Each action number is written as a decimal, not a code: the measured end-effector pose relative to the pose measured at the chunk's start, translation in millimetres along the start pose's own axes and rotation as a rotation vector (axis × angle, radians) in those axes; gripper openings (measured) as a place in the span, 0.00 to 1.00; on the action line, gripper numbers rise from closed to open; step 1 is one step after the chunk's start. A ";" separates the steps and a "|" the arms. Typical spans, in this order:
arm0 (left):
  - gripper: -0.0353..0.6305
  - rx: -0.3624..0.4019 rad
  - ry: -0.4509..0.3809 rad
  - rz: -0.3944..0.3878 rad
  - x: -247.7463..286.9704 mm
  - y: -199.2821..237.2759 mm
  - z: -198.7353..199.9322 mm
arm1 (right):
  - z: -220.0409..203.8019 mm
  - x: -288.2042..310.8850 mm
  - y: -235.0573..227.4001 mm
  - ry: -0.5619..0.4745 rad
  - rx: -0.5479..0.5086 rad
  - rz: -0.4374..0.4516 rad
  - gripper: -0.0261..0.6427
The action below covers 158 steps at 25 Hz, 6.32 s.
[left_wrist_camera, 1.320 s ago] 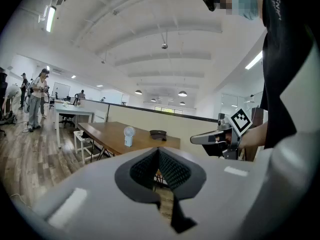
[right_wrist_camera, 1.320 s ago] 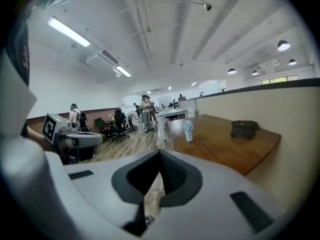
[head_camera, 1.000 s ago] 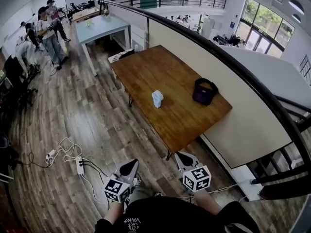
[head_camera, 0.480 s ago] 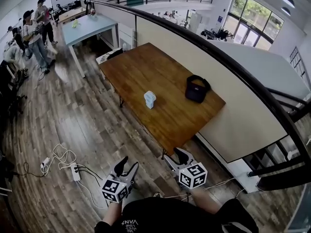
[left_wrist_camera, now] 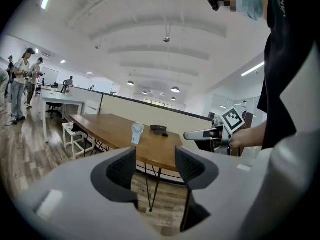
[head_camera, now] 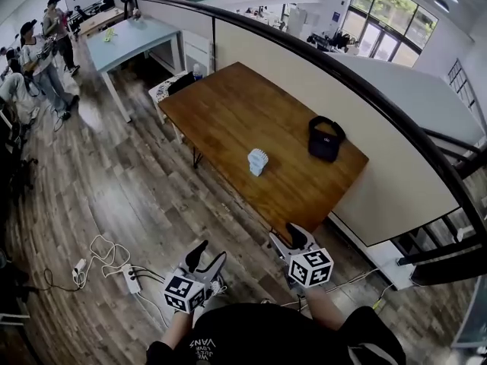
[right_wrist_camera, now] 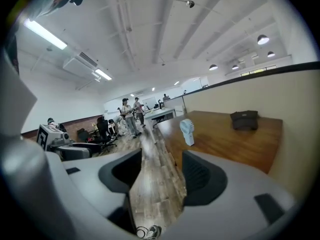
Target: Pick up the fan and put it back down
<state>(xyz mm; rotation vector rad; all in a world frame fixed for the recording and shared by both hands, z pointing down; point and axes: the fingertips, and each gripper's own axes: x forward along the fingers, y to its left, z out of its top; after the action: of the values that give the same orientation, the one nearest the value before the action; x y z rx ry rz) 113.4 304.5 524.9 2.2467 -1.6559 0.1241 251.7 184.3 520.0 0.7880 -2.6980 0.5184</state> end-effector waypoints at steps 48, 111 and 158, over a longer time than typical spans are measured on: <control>0.40 0.051 0.077 -0.172 173.6 195.7 81.4 | 64.7 225.7 -105.3 0.200 -0.278 -0.032 0.43; 0.40 0.102 0.187 -0.543 456.4 489.2 172.6 | 302.8 566.2 -330.1 0.115 -0.320 -0.278 0.32; 0.40 0.061 0.194 -0.504 481.8 501.1 161.3 | 322.8 614.1 -417.9 0.017 -0.171 -0.326 0.37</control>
<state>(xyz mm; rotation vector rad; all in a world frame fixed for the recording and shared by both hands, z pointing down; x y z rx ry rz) -227.4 -315.8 616.4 2.5291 -0.9656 0.2577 -65.6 -559.7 561.3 1.1356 -2.4851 0.2144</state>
